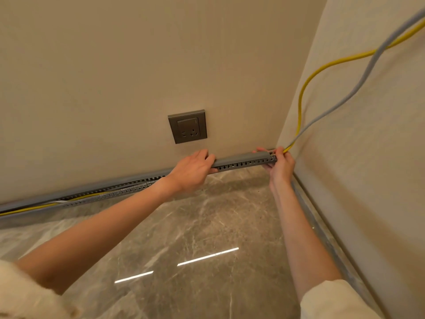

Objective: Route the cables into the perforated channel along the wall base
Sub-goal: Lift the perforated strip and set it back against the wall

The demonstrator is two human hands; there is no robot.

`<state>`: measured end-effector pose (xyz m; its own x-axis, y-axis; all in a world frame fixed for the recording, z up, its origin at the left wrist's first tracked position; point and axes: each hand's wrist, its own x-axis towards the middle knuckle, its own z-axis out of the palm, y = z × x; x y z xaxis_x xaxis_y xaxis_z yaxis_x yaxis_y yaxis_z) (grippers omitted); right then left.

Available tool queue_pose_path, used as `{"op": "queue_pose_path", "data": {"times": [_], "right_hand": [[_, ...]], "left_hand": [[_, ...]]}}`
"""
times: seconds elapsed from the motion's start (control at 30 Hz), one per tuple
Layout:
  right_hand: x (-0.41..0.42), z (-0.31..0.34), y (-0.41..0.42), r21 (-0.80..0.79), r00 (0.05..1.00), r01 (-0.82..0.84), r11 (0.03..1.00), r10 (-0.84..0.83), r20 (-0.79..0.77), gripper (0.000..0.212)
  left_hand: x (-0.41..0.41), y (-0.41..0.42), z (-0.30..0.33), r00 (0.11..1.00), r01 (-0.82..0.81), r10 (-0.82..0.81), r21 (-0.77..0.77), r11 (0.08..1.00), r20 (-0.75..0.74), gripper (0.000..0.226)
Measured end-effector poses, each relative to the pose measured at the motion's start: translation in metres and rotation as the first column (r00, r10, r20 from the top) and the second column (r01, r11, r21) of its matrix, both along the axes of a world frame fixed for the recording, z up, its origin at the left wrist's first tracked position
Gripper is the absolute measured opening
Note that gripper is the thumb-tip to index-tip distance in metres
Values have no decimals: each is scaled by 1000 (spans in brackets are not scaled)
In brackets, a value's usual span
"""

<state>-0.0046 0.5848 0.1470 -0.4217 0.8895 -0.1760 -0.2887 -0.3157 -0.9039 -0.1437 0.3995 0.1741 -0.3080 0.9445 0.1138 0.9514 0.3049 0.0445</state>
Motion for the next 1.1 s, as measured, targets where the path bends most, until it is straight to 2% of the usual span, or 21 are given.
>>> {"op": "queue_pose_path", "data": {"times": [0.1,0.2,0.27,0.37,0.5,0.63,0.77,0.9,1.0,1.1], "right_hand": [[-2,4,-5,-53,996,60,997,-63,-55,28],[-8,9,-14,-260,958,108,960,-171,-232,22],[-11,12,-24,-418,919,50,907,-206,-337,18],[-19,14,-36,-549,892,-61,834,-202,-405,38],[-24,19,-37,-574,883,-75,816,-213,-418,44],[-22,14,-37,-544,881,-94,834,-184,-435,46],[-22,13,-34,-552,853,-106,827,-210,-479,45],[-25,13,-32,-529,838,-140,837,-184,-514,53],[-24,13,-33,-543,853,-127,830,-189,-487,52],[-24,14,-33,-586,862,-83,806,-237,-448,47]], "left_hand": [[0,0,3,1000,1,-1,6,1000,-3,27],[1,-1,3,1000,4,-4,-5,1000,2,28],[3,-1,3,1000,7,-7,-9,1000,6,28],[5,-3,1,1000,11,-11,1,1000,-2,29],[11,-8,1,1000,-10,10,35,999,-5,28],[14,-11,8,996,18,-11,68,997,-93,7],[11,-3,18,989,-15,20,32,999,-146,24],[13,12,13,985,24,-28,-29,999,-169,25],[11,14,5,986,75,-77,-19,997,-145,17],[7,16,0,988,129,-123,66,989,-91,9]]}}
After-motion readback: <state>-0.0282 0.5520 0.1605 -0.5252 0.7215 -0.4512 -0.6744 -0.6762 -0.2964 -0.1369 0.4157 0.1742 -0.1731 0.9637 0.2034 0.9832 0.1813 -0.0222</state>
